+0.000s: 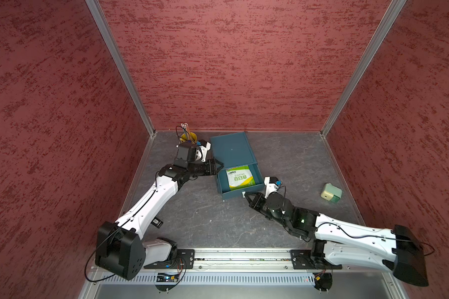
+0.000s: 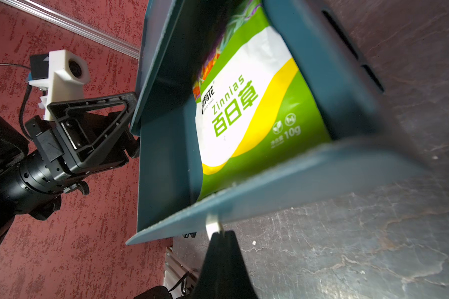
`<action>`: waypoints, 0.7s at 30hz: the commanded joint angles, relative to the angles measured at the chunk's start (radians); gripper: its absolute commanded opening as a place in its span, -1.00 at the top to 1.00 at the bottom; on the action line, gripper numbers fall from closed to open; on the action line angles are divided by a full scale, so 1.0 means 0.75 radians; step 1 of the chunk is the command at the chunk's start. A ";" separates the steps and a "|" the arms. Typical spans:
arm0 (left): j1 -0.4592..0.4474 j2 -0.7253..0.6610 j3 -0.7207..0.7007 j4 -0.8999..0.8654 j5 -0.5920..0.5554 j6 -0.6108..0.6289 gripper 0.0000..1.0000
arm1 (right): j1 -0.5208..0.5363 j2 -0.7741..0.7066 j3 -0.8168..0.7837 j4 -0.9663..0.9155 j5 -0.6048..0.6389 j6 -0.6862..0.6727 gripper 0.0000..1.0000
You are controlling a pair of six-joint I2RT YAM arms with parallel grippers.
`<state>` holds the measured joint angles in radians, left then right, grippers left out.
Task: Take the seed bags out of the drawer
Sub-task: Open the drawer in the storage box.
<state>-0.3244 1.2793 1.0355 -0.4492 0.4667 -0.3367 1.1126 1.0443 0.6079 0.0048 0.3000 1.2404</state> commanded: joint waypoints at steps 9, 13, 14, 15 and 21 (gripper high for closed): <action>-0.002 0.012 -0.019 -0.064 -0.041 0.016 -0.18 | 0.053 -0.004 -0.024 -0.160 0.056 0.034 0.99; -0.005 0.006 -0.025 -0.066 -0.043 0.014 -0.18 | 0.053 -0.018 -0.015 -0.182 0.056 0.024 0.62; -0.005 0.007 -0.024 -0.069 -0.043 0.014 -0.17 | 0.053 -0.028 -0.015 -0.190 0.057 0.019 0.54; -0.005 0.008 -0.023 -0.070 -0.044 0.015 -0.17 | 0.053 -0.039 -0.012 -0.200 0.060 0.013 0.46; -0.005 0.020 -0.009 -0.072 -0.046 0.017 -0.16 | 0.052 -0.097 0.113 -0.421 0.063 -0.086 0.02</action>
<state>-0.3248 1.2793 1.0355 -0.4488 0.4648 -0.3370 1.1450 0.9943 0.6277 -0.1951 0.3367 1.2289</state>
